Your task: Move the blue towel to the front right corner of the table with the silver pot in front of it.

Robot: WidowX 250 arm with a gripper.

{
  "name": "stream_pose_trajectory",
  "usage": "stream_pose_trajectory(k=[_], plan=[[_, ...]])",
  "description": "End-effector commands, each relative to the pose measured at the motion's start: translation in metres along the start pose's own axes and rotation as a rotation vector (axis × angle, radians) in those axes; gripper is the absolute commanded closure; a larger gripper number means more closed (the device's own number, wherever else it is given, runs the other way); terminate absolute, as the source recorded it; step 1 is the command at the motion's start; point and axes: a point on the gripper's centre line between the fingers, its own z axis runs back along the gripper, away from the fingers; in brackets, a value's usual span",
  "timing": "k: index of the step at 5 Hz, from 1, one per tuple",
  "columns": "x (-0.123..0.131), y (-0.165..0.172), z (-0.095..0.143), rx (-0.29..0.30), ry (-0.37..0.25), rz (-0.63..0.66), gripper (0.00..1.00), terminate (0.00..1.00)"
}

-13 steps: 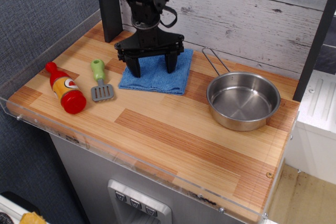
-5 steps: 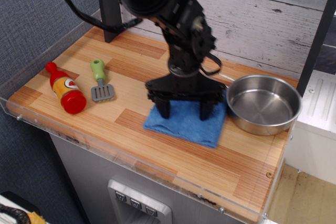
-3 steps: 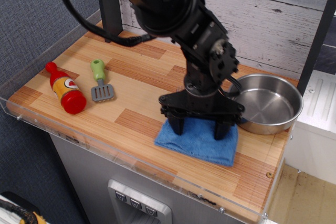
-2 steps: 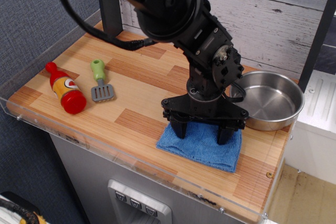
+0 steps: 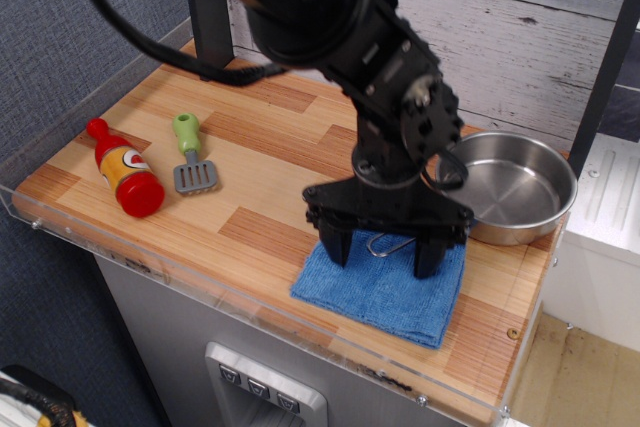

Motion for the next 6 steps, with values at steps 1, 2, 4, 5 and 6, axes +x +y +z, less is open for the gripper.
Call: stream_pose_trajectory(k=[1,2,4,5,6], plan=[[0.024,0.011,0.049,-0.041,-0.118,0.061,0.00,0.00],[0.030,0.016,0.067,-0.041,-0.158,0.082,0.00,0.00],[0.038,0.028,0.112,-0.070,-0.288,0.096,0.00,0.00],[0.038,0.038,0.134,-0.068,-0.403,0.064,0.00,0.00],[0.038,0.038,0.134,-0.068,-0.403,0.064,0.00,0.00]])
